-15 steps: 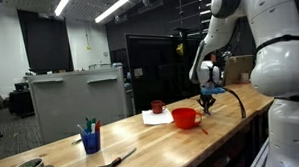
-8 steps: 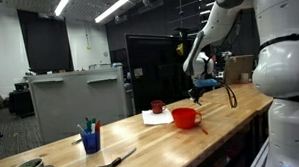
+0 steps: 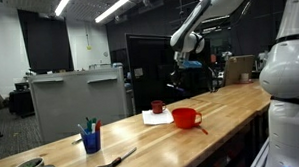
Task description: Bring the blue sharpie closer to the cup
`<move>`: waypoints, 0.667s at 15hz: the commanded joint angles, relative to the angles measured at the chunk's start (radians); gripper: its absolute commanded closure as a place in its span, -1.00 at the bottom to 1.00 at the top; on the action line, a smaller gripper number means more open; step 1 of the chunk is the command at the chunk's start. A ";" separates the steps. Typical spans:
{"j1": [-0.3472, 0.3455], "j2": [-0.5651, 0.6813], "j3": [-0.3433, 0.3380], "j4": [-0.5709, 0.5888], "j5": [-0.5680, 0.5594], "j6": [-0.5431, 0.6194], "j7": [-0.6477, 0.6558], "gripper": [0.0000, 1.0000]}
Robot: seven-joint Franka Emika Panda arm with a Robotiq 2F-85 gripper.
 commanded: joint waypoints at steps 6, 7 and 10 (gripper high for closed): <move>0.261 -0.254 0.114 -0.198 -0.001 -0.090 -0.092 0.94; 0.290 -0.261 0.130 -0.225 -0.001 -0.071 -0.093 0.94; 0.350 -0.260 0.195 -0.282 -0.012 0.007 -0.023 0.94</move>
